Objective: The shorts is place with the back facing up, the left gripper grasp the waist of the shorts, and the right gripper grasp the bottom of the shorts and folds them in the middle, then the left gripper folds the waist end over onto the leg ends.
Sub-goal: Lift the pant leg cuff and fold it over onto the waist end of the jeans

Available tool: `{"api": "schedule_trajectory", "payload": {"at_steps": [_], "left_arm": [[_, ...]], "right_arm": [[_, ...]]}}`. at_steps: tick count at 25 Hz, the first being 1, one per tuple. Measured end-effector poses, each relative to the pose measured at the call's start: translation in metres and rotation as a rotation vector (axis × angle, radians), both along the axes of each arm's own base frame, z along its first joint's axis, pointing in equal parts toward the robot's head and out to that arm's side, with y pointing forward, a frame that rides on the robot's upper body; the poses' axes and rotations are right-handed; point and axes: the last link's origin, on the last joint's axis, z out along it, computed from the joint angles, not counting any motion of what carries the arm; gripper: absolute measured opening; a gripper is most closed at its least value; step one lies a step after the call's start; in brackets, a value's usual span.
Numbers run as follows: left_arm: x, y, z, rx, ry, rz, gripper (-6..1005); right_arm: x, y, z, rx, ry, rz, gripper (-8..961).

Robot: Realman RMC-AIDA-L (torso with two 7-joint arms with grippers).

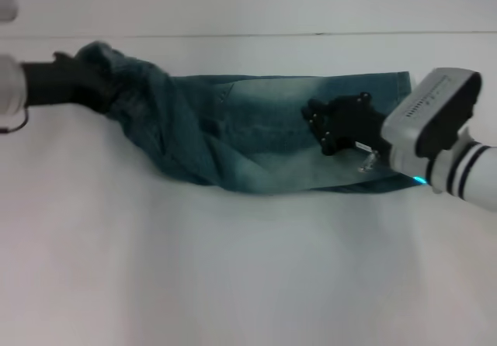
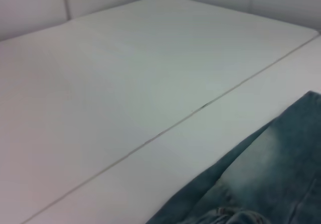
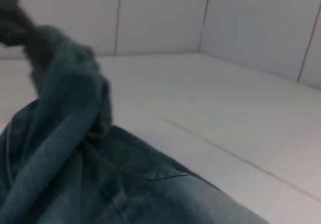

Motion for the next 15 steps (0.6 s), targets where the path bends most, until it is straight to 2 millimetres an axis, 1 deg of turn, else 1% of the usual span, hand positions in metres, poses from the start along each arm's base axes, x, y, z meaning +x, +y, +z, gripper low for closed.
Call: {"api": "schedule_trajectory", "payload": {"at_steps": [2, 7, 8, 9, 10, 12, 15], "left_arm": [[0.022, 0.01, -0.004, -0.035, 0.024, -0.009, 77], [0.087, 0.03, -0.021, -0.133, 0.095, -0.066, 85], [0.117, 0.037, -0.029, -0.164, 0.12, -0.093, 87], [0.117, 0.037, -0.029, -0.164, 0.12, -0.093, 88], [0.133, 0.04, -0.034, -0.178, 0.13, -0.108, 90], [0.157, 0.043, -0.044, -0.202, 0.147, -0.13, 93], [0.193, 0.042, -0.068, -0.25, 0.179, -0.162, 98]], "right_arm": [[-0.005, 0.002, -0.005, -0.014, -0.012, 0.002, 308], [-0.012, 0.005, -0.014, -0.04, -0.034, -0.01, 72], [-0.015, 0.005, -0.018, -0.056, -0.043, -0.012, 60], [-0.016, 0.004, -0.021, -0.066, -0.049, -0.01, 48], [-0.016, 0.004, -0.021, -0.066, -0.049, -0.01, 36], [-0.017, 0.004, -0.023, -0.076, -0.061, -0.008, 11], [-0.016, 0.004, -0.024, -0.077, -0.071, -0.015, -1]]}}
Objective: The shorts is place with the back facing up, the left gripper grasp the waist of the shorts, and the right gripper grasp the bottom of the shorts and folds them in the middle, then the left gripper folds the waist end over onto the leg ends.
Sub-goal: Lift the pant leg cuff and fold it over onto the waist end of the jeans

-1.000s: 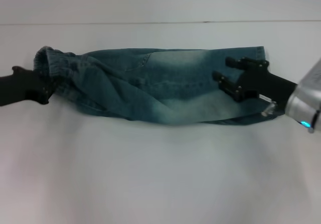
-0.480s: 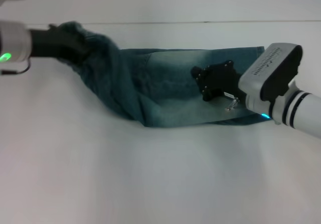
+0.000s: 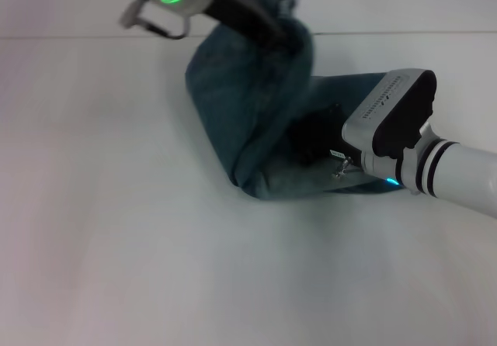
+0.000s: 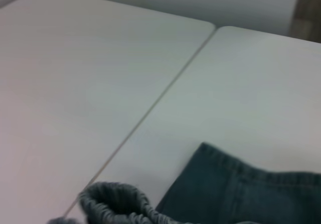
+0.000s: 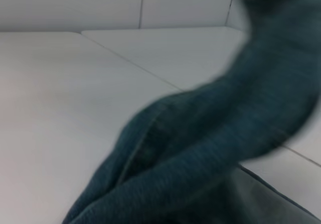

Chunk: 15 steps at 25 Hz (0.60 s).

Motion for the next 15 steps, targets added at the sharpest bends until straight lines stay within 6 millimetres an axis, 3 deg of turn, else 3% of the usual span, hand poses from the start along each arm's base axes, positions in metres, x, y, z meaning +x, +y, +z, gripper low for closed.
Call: {"api": "schedule_trajectory", "payload": {"at_steps": [7, 15], "left_arm": [[0.04, -0.006, -0.036, -0.021, 0.072, -0.054, 108], [0.069, -0.008, -0.048, -0.024, 0.03, -0.102, 121]], "right_arm": [[0.003, 0.003, 0.0, 0.005, -0.025, -0.026, -1], [0.002, 0.001, -0.003, -0.011, -0.026, -0.026, -2]]}}
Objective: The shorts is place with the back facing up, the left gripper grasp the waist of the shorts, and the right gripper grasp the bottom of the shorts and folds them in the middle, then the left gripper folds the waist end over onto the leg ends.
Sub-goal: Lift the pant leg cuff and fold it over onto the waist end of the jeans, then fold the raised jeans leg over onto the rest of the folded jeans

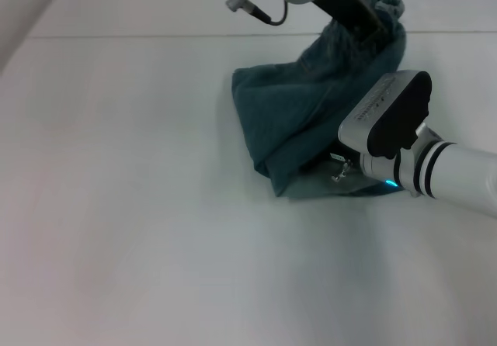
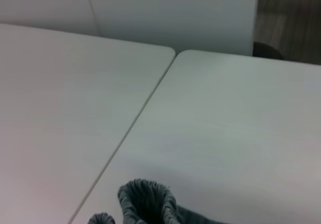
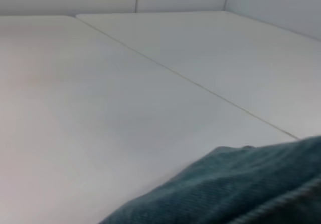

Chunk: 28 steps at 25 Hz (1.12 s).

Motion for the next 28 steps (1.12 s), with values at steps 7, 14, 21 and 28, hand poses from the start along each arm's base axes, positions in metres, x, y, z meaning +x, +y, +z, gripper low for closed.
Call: {"api": "schedule_trajectory", "payload": {"at_steps": [7, 14, 21, 28], "left_arm": [[0.007, -0.001, -0.012, -0.013, -0.013, -0.006, 132], [-0.01, 0.001, -0.013, 0.001, -0.019, 0.019, 143], [-0.024, 0.001, -0.013, 0.009, -0.035, 0.025, 154], [-0.02, -0.016, -0.021, -0.048, -0.066, -0.022, 165]], "right_arm": [[-0.002, -0.001, -0.002, -0.012, 0.003, 0.001, -2], [0.019, -0.016, 0.019, -0.049, 0.072, 0.036, 2], [0.054, -0.05, 0.082, 0.008, 0.171, 0.096, 10], [0.058, -0.079, 0.102, -0.096, 0.226, 0.148, 19]]}}
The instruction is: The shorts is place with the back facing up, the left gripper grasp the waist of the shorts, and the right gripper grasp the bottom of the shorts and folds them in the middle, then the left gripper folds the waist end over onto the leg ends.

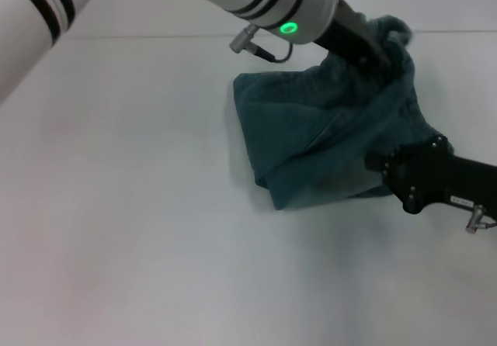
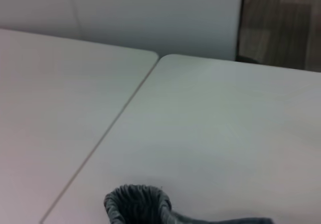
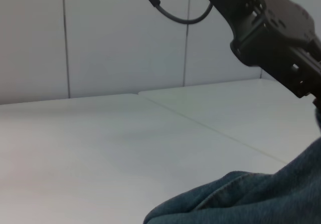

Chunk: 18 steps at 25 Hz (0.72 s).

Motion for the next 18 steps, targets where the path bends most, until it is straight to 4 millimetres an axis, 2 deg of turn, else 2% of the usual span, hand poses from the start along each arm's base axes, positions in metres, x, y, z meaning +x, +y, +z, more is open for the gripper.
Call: {"api": "schedule_trajectory", "payload": {"at_steps": [8, 14, 18], "left_arm": [[0.008, -0.024, 0.001, -0.039, -0.026, -0.079, 177], [-0.004, -0.033, 0.022, 0.007, -0.1, -0.109, 440], [-0.032, -0.049, 0.045, 0.011, -0.204, -0.147, 601]], "right_arm": [[-0.008, -0.002, -0.008, -0.044, -0.005, 0.041, 29], [-0.011, -0.001, -0.008, -0.053, 0.003, 0.048, 37], [-0.012, -0.001, -0.006, -0.053, 0.009, 0.052, 42]]}}
